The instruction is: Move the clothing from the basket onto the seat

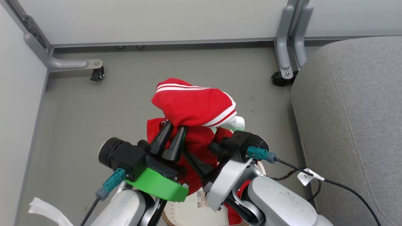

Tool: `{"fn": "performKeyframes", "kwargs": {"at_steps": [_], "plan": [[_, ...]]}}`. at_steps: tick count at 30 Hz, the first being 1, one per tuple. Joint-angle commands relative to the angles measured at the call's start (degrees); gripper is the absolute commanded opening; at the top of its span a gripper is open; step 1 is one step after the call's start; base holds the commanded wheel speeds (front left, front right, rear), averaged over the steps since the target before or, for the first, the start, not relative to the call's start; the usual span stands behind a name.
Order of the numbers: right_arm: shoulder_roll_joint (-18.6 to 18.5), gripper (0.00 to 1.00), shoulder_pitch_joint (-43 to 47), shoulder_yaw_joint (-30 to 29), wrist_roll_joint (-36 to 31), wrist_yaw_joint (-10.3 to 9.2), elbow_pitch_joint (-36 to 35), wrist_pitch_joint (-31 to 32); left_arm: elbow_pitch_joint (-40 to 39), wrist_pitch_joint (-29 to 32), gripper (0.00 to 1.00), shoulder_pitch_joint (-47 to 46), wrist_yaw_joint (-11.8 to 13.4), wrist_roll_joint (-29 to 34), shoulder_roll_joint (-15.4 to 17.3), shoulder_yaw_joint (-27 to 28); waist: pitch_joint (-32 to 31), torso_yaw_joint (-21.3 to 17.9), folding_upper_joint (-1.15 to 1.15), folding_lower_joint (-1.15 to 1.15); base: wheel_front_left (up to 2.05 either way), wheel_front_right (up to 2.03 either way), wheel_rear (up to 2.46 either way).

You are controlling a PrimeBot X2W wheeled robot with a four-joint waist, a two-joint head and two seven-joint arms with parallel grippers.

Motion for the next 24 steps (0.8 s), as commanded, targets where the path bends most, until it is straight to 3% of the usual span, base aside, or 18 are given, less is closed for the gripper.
{"fn": "performKeyframes", "kwargs": {"at_steps": [1,24], "plan": [[0.1,0.0,-0.82,0.36,0.62,0.01,0.65,-0.45,0.12,-0.31,0.0,-0.62,-0.3,-0.28,0.03,0.05,-0.1,0.0,0.0,0.0,0.0,0.0,0.0],[-0.97,0.0,-3.15,2.03,3.49,0.01,3.18,-3.2,-0.12,-0.06,0.0,-0.42,0.78,-0.84,0.94,0.22,-0.43,-0.38,0.0,0.0,0.0,0.0,0.0]]}}
